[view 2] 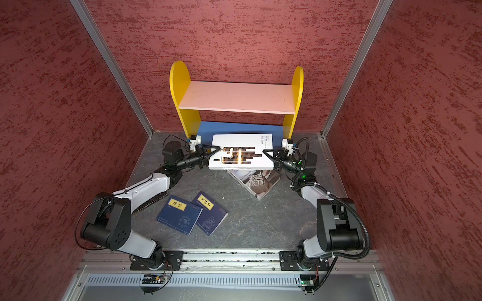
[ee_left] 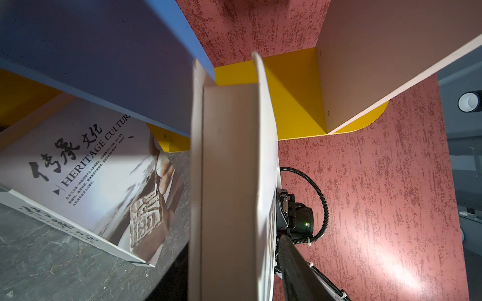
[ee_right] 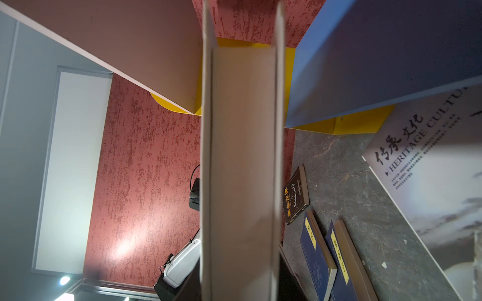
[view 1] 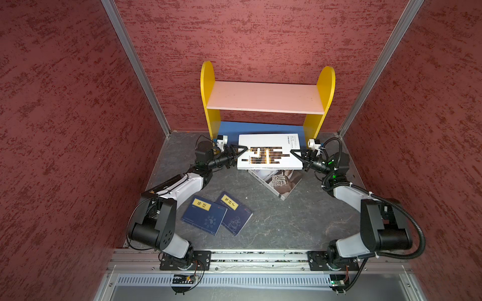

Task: Stacking books/files
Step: Pick up the book from the center of the table.

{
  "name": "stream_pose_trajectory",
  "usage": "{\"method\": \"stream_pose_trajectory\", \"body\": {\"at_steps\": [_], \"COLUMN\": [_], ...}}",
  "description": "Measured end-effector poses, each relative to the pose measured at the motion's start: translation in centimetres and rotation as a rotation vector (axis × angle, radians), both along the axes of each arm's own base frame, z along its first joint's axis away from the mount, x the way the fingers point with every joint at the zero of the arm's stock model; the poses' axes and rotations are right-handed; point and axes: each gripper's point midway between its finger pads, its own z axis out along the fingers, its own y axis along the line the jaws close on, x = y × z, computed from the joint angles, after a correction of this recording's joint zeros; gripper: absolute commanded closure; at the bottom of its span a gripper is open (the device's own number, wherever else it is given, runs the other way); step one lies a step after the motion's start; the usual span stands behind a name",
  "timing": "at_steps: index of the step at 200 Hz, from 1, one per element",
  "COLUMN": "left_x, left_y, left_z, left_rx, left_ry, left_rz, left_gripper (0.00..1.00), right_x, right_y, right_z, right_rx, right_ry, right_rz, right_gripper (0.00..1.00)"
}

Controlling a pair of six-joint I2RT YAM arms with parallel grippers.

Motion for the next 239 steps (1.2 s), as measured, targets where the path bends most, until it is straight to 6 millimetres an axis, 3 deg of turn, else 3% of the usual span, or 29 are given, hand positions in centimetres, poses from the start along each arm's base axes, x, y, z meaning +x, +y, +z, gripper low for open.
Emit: {"method": "stream_pose_trajectory", "body": {"at_steps": [44,74,110,129,152,205,239], "left_x": [0.2,0.4,0.7,1.1,2.0,4.6,7.1], "left_y": [-0.1,-0.3,-0.4,-0.4,-0.4,-0.8,-1.6], "left_z": [0.2,-0.4,0.2,0.5,0.6,1.1,1.9], "left_rx": [-0.018,-0.025,-0.027,-0.027,-0.024,-0.024,-0.026], "left_ry": [-0.003,0.015,0.002,-0.007,-0.016,-0.032,-0.053], "left_rz": [-0.004,-0.015,-0.013,-0.007,0.015,0.039,0.033], "left_gripper": [0.54,0.59,0.73,0.73,0.73,0.73,0.73], "right_x": [-0.1,0.4,1.1,1.7,2.7,3.9,3.4], "right_y": [-0.1,-0.2,-0.4,-0.6,-0.8,-2.3,-4.3], "right_z": [-0.3,-0.7,-1.5,-1.5,-1.5,-2.6,-0.3], "right_rx": [0.002,0.006,0.004,-0.010,-0.033,-0.147,-0.287], "right_ry": [0.002,0.012,0.039,0.046,0.057,0.102,0.041], "right_rz": [-0.008,-0.024,-0.049,-0.067,-0.099,-0.214,-0.323], "right_gripper": [0.69,0.59,0.33,0.19,0.09,0.03,0.02]}}
